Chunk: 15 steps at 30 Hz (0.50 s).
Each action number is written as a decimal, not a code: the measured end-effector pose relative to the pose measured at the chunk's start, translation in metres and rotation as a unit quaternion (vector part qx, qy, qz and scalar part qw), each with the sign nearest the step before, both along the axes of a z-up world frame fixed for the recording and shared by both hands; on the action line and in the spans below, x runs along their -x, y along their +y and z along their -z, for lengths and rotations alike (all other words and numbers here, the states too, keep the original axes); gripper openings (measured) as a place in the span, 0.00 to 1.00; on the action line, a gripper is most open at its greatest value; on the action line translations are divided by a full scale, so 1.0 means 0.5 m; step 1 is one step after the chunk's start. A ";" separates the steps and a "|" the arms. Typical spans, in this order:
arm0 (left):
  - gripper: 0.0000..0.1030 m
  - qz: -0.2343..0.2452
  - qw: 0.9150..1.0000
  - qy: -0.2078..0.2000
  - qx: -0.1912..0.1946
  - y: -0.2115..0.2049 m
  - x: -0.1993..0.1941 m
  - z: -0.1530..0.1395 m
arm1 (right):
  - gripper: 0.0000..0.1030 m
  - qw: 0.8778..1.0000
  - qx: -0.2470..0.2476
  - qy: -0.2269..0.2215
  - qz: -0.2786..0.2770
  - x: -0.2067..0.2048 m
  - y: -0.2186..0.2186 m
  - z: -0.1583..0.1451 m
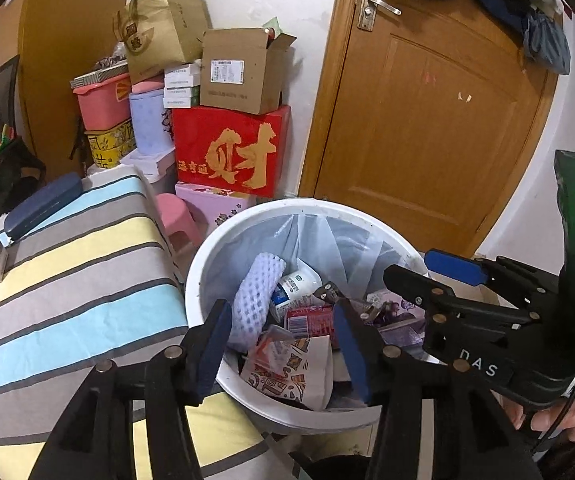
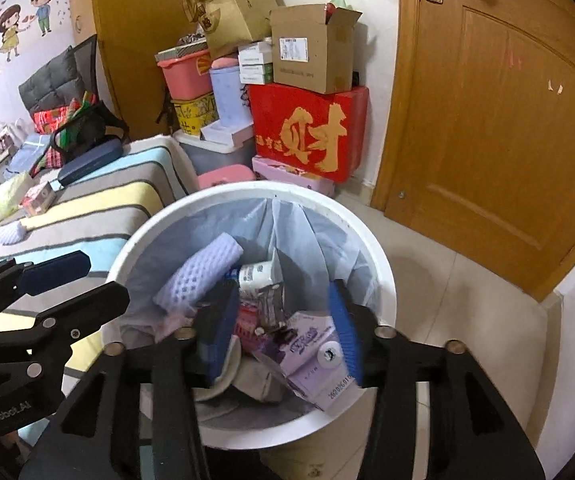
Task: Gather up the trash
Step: 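Open both tools to drop the snack bar and cup into the bin, then move both tools back toward the foam sleeve and strawberry milk carton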
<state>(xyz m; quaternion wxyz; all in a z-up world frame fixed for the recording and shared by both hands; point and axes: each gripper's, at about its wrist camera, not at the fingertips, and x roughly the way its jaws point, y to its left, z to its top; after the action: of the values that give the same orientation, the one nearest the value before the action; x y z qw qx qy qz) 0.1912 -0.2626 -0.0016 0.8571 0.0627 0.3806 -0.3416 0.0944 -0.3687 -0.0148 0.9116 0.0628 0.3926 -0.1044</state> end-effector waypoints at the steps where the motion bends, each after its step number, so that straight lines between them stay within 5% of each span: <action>1: 0.51 0.000 1.000 -0.001 0.002 0.003 0.000 -0.002 | 0.49 1.000 0.001 -0.001 0.000 -0.001 0.003 -0.001; 15: 0.51 -0.038 0.999 -0.030 0.016 0.096 0.010 -0.061 | 0.49 0.999 -0.003 -0.047 -0.016 0.008 0.037 -0.054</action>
<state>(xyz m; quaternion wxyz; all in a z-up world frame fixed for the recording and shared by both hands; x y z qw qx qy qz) 0.1863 -0.2144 0.0288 0.8811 0.0447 0.3515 -0.3131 0.0905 -0.3500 0.0123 0.9304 0.0637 0.3507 -0.0859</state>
